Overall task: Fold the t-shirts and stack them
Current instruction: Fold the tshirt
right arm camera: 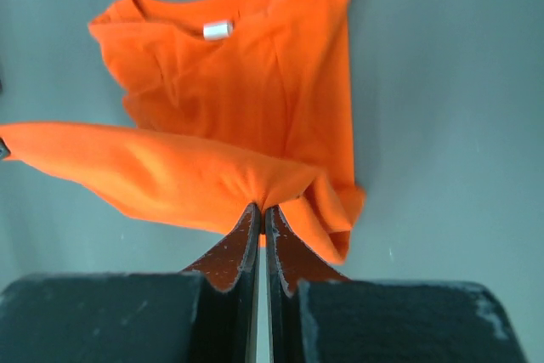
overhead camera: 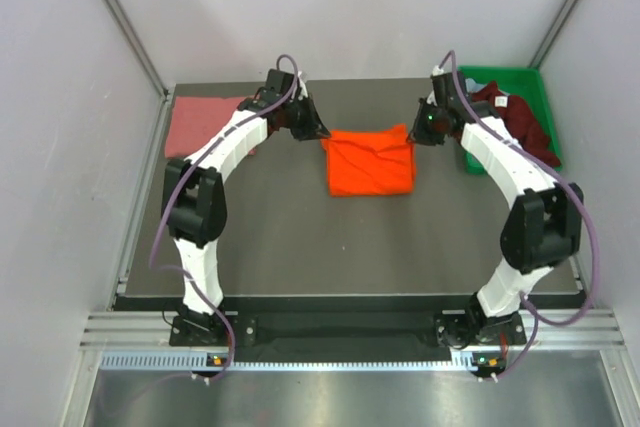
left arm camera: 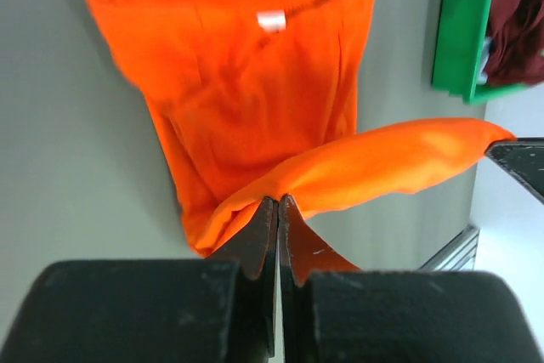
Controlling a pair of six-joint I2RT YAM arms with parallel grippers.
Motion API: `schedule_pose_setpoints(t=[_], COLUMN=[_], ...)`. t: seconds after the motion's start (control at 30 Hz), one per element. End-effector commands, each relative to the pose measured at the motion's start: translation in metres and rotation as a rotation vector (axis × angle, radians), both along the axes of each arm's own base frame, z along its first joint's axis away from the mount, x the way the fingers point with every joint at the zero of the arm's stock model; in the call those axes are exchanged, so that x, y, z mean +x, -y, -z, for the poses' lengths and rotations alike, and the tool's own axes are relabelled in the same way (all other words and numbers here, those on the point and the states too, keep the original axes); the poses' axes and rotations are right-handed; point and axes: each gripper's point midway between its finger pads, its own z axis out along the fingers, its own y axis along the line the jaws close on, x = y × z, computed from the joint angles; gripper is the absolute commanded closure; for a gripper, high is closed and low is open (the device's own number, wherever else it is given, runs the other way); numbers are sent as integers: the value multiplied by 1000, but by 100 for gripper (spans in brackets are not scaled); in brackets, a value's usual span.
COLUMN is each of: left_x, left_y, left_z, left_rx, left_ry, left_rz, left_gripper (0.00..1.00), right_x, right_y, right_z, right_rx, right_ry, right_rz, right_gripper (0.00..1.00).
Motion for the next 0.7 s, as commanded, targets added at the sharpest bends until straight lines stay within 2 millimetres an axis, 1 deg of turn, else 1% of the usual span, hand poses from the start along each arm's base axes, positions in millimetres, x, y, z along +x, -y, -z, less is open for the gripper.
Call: schedule_pose_setpoints(t=[0.0,0.03,0.07,0.1,0.13,0.17,0.2,0.23,0.27,0.3,0.33,0.37,0.4,0.43,0.47,0.5,0.53,0.57,0.6,0.63,0.67], left_x=[39,45,53,64,74,82,90,98,106,115,123,130,138,143,149,156,159,164,166,168,170], left_y=[-1,-1,-1,-4,-2,-4,-3,1,-2,-2,-2,-6,-6,-6,-10,-12,-14,-18,-20,-24,-31], left_z=[-20,-19,-8,-12,-2,-1,-5,4,7,-1,14,18,11,25,27,20,25,22,17,9,5], left_rx=[-72,-81,-83,-99,-113,-130,-156,-186,-196,-211,-211,-216,-235,-241,-249,-259,-260,-263,-264,-261,-251], left_ry=[89,94,85,106,111,124,138,143,147,174,168,168,185,170,180,204,205,227,246,268,284], left_rz=[16,16,10,-3,-2,-5,-6,12,5,2,-2,-12,-17,-19,-25,-28,-28,-32,-30,-26,-32], left_gripper=[100,100,100,100,100,100,100,100,100,100,100,100,100,99,99,98,91,85,79,72,70], right_x=[39,47,54,68,74,85,93,98,107,113,120,128,132,136,144,148,153,160,162,162,160], right_y=[-5,-8,-8,-9,-10,-10,-10,-10,-9,-9,-10,-10,-10,-13,-12,-15,-13,-10,-10,-10,-7], right_z=[-10,-11,-9,-4,-1,-7,8,11,7,20,20,25,27,27,25,33,33,30,31,30,24], right_rx=[8,15,11,10,14,21,19,24,30,33,48,57,67,86,100,119,129,137,149,151,152], right_ry=[59,68,70,67,65,86,62,61,79,62,76,81,87,96,119,117,127,155,159,165,172], right_rz=[-36,-49,-50,-46,-49,-44,-42,-37,-35,-32,-30,-31,-33,-38,-36,-46,-43,-38,-46,-54,-57], right_gripper=[100,100,100,100,100,100,100,100,100,100,99,98,96,93,91,89,83,82,80,76,72])
